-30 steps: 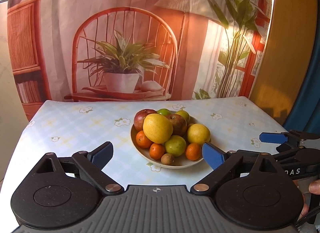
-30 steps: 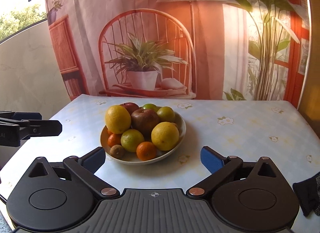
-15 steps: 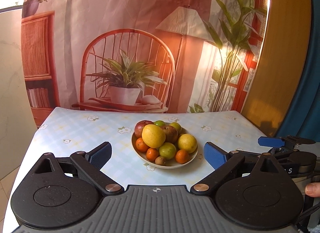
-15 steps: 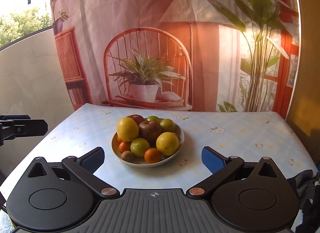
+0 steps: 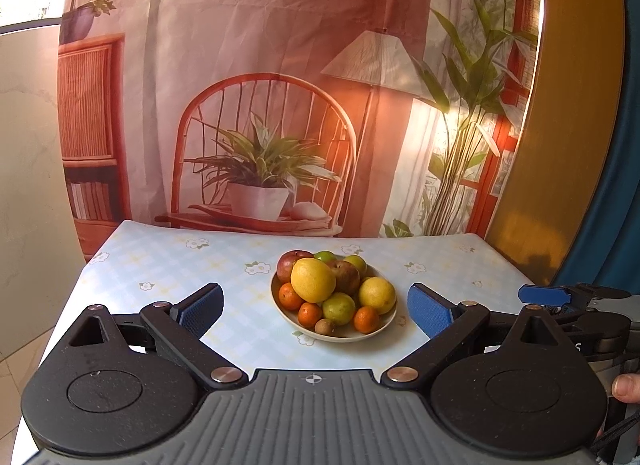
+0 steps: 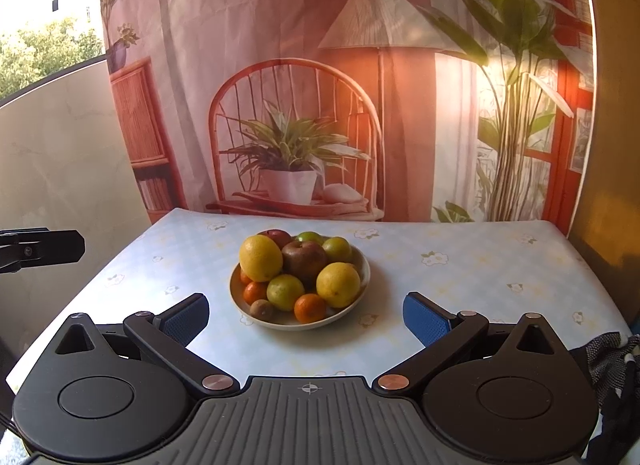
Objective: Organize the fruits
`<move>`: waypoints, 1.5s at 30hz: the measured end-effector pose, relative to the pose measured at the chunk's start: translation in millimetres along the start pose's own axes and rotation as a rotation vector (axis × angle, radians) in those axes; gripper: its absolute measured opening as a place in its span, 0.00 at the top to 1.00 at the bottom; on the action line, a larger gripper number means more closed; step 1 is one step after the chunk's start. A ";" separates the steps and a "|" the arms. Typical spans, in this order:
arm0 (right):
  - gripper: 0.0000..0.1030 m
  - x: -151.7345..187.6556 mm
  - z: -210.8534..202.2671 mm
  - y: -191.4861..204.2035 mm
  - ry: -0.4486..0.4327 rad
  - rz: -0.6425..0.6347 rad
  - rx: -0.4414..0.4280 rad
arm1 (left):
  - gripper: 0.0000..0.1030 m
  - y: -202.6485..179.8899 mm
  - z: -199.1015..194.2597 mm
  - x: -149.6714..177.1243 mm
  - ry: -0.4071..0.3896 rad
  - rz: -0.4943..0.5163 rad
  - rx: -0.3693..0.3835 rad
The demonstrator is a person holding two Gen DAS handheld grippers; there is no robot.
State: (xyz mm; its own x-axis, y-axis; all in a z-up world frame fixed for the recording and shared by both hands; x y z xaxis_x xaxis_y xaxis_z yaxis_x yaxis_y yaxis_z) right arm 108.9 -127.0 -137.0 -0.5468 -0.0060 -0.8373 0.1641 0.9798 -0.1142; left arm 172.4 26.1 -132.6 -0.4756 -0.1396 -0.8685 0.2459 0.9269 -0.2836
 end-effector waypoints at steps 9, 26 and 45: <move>0.01 -0.2 -0.3 0.3 -0.001 0.000 0.000 | 0.03 -3.0 -2.8 0.5 -0.008 0.014 -0.003; 0.01 -1.0 -3.6 -2.4 -0.007 -0.007 0.004 | 0.03 -2.6 -4.0 0.7 -0.008 0.019 -0.019; 0.01 -0.8 -4.9 -2.9 -0.008 -0.006 0.006 | 0.03 -1.3 -5.3 0.9 -0.004 0.016 -0.026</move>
State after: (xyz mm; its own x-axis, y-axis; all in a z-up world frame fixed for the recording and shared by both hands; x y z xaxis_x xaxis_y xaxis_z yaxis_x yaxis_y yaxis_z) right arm 104.9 -128.8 -133.3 -0.5410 -0.0139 -0.8409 0.1656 0.9785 -0.1228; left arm 167.1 26.6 -130.8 -0.4682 -0.1263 -0.8746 0.2308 0.9379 -0.2590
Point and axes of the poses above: each gripper's, at about its wrist camera, not at the fingertips, and z roughly the way its jaws point, y to its left, x to its underside, the point moved 8 cm from there along z, roughly the way its jaws point, and after that the axes turned 11 degrees about -z, right-handed, at the moved point
